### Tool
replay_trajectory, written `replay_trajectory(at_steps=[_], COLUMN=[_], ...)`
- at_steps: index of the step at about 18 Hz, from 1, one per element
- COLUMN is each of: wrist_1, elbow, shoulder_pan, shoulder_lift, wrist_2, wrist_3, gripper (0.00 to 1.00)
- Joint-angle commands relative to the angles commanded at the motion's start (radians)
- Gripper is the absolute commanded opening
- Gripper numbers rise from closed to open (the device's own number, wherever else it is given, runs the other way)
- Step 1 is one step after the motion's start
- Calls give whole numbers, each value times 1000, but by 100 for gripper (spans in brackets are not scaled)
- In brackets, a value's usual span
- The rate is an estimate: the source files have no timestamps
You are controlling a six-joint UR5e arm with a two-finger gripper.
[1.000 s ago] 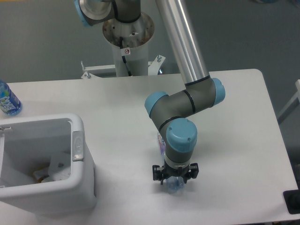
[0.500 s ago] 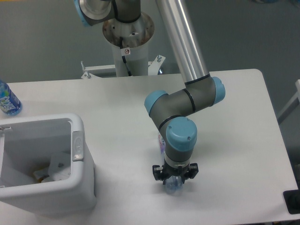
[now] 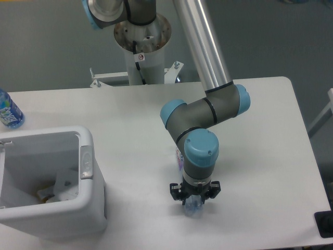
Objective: Place the trash in the trash can
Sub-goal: 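Lower the gripper around the bottle's middle and close on it, then lift the gripped water bottle up from the table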
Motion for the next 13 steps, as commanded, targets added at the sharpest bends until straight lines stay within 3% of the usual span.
replay_trajectory(at_steps=[7, 13], wrist_1=[-5, -9], elbow=[26, 38], shoulder_pan=[3, 37], shoulder_lift=[23, 101], wrist_2=[-3, -46], wrist_3=[12, 32], gripper=[60, 59])
